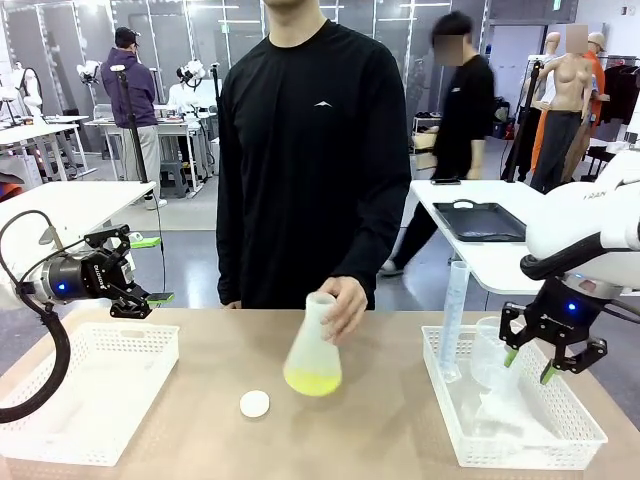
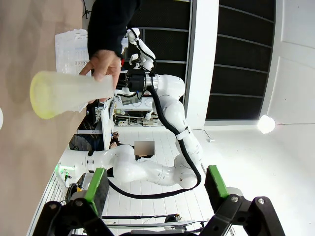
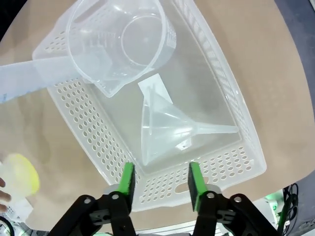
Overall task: Prepare the solutions needed for the experiment.
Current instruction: Once the solution is in the Big flask , pick up the Plastic Funnel and place it back into the right Organizing basket, then when the human places the Big flask in the center of the table, pick up the Big flask and place it in the left Organizing basket.
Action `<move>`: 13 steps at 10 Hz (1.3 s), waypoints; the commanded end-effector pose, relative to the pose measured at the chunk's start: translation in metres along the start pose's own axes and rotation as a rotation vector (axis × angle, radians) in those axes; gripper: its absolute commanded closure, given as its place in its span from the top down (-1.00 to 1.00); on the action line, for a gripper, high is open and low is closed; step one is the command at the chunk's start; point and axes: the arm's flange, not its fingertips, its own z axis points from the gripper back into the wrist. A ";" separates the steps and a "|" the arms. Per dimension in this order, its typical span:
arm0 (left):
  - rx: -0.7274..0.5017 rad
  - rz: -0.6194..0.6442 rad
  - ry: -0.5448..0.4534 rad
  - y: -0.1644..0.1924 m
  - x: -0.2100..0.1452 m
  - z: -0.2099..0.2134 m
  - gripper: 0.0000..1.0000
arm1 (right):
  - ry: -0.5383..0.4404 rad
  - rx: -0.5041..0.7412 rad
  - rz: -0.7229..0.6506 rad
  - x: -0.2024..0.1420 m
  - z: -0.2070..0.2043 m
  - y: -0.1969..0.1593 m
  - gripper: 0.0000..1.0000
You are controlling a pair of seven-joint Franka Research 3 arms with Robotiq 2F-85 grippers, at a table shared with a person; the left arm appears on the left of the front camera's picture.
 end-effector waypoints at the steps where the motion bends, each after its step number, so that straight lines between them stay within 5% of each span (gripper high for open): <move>1: -0.001 -0.009 0.001 -0.002 -0.001 0.000 1.00 | -0.003 0.001 -0.008 0.000 0.001 -0.004 0.40; 12: -0.001 -0.009 0.001 -0.002 -0.001 0.000 1.00 | 0.004 0.004 -0.008 0.002 0.000 -0.004 0.41; 13: -0.001 -0.009 0.001 -0.002 -0.001 0.000 1.00 | -0.026 0.099 0.022 -0.012 0.006 -0.006 0.41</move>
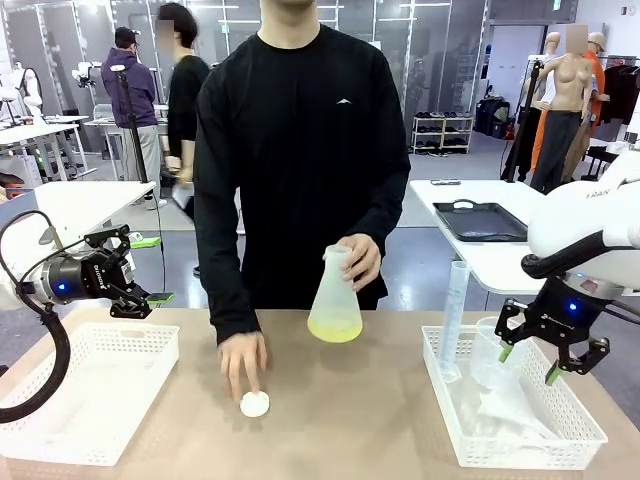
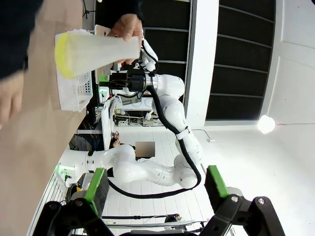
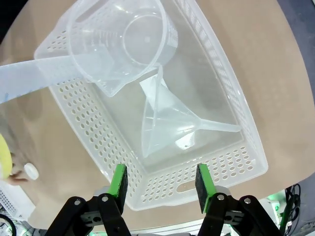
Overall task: Prepare the solutions needed for the experiment.
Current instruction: When the human places the Big flask in the center of the table, pick up the Big flask and place it in the left Organizing basket.
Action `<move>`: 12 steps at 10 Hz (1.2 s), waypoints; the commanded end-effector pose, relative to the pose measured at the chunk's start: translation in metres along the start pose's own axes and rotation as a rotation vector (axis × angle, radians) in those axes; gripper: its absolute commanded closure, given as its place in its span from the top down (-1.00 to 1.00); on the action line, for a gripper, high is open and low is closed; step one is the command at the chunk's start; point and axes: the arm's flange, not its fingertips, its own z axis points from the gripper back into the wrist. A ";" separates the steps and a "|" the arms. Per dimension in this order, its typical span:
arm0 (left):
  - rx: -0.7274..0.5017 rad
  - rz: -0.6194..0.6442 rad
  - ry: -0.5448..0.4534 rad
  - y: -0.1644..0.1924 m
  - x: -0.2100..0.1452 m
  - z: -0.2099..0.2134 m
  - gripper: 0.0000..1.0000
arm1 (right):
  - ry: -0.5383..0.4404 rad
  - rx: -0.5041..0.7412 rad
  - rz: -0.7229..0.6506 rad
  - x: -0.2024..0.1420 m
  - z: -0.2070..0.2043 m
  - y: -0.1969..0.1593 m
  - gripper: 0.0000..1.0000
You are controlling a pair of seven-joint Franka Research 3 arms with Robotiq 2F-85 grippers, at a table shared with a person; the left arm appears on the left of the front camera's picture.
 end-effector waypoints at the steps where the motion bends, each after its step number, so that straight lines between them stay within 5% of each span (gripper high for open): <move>1: -0.001 -0.010 0.001 -0.002 -0.001 0.000 1.00 | -0.082 0.146 0.057 -0.021 0.005 0.001 0.41; 6: -0.001 -0.010 0.001 -0.002 -0.001 0.000 1.00 | -0.136 0.567 0.172 -0.025 0.016 0.009 0.41; 12: -0.001 -0.010 0.001 -0.002 -0.001 0.000 1.00 | 0.096 1.015 0.346 -0.005 0.025 0.012 0.41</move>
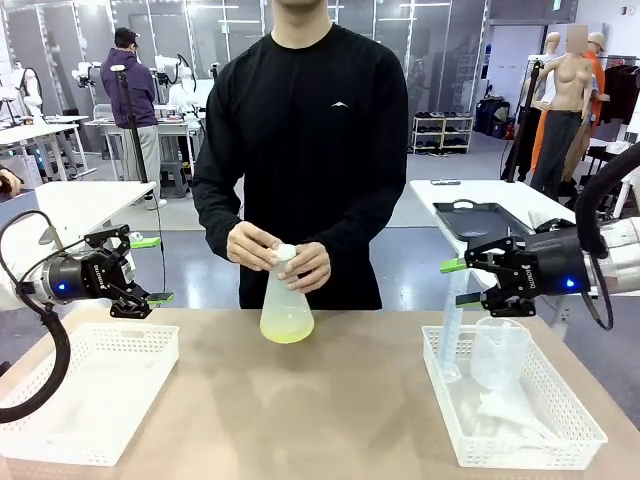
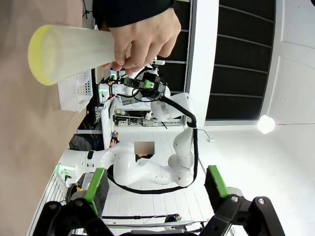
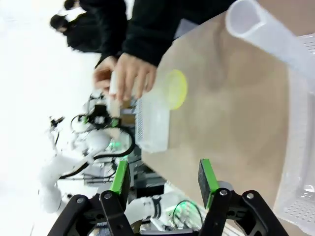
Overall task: Prepare the solutions needed for the experiment.
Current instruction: When the human places the Big flask in the center of the table, pick up the Big flask and place it in the left Organizing basket.
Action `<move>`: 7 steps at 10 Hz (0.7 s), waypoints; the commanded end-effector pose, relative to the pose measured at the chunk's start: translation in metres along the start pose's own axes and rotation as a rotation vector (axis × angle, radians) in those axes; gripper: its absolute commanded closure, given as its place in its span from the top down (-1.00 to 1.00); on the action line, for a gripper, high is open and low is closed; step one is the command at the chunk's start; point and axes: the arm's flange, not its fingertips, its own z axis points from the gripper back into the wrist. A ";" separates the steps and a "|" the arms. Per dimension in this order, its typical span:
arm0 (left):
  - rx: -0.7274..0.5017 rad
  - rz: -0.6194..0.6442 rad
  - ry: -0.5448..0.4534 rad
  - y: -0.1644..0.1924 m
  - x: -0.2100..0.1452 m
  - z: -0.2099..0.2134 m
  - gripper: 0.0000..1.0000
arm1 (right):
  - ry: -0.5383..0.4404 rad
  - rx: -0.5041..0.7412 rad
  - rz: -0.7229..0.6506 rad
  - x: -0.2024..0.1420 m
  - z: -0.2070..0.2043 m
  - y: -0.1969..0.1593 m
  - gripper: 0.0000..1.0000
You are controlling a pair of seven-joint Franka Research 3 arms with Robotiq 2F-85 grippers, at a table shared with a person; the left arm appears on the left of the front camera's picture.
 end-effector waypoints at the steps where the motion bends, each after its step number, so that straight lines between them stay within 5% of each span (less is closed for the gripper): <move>1: -0.001 -0.010 0.001 -0.002 -0.001 0.000 1.00 | 0.083 0.118 0.009 0.021 -0.002 -0.018 0.41; 7: -0.001 -0.010 0.001 -0.002 -0.001 0.000 1.00 | 0.230 0.345 -0.072 0.045 -0.011 -0.036 0.41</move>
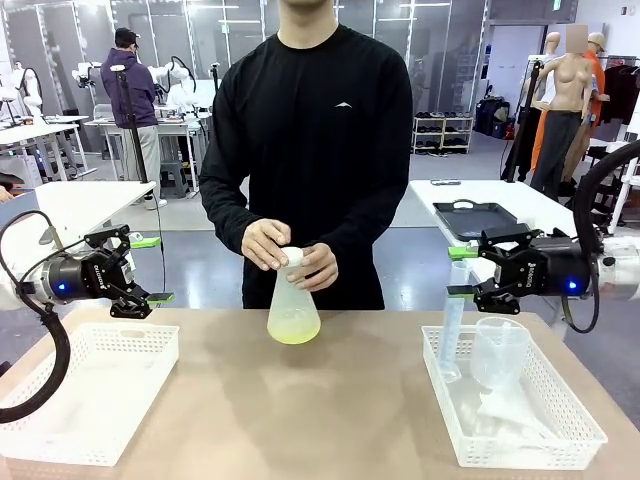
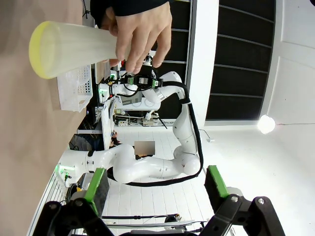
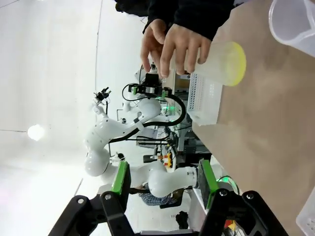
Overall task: Prepare the solutions needed for the experiment.
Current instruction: When the human places the Big flask in the center of the table, pick up the Big flask and place it in the left Organizing basket.
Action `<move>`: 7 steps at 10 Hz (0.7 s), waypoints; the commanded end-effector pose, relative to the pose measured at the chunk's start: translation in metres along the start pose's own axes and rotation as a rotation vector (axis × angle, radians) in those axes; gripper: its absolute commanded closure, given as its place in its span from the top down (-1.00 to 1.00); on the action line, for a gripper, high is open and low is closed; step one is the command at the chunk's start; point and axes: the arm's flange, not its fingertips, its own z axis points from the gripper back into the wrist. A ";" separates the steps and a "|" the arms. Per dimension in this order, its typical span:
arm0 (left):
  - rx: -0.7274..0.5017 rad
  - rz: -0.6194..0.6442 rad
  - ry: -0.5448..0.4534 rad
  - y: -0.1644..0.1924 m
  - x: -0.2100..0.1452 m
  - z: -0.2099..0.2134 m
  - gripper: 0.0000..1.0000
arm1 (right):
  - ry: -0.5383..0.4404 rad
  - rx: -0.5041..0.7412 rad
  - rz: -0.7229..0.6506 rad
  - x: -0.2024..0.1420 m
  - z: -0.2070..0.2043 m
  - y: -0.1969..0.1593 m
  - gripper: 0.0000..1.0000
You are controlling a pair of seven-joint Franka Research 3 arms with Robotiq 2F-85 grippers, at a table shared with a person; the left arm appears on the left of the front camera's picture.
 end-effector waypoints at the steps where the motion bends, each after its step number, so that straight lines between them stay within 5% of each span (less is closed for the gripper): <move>1: -0.001 -0.010 0.001 -0.002 -0.001 0.000 1.00 | 0.020 0.038 -0.021 0.009 -0.002 0.000 0.41; 7: -0.001 -0.010 0.001 -0.002 -0.001 0.000 1.00 | 0.030 0.023 -0.023 0.006 -0.005 -0.005 0.41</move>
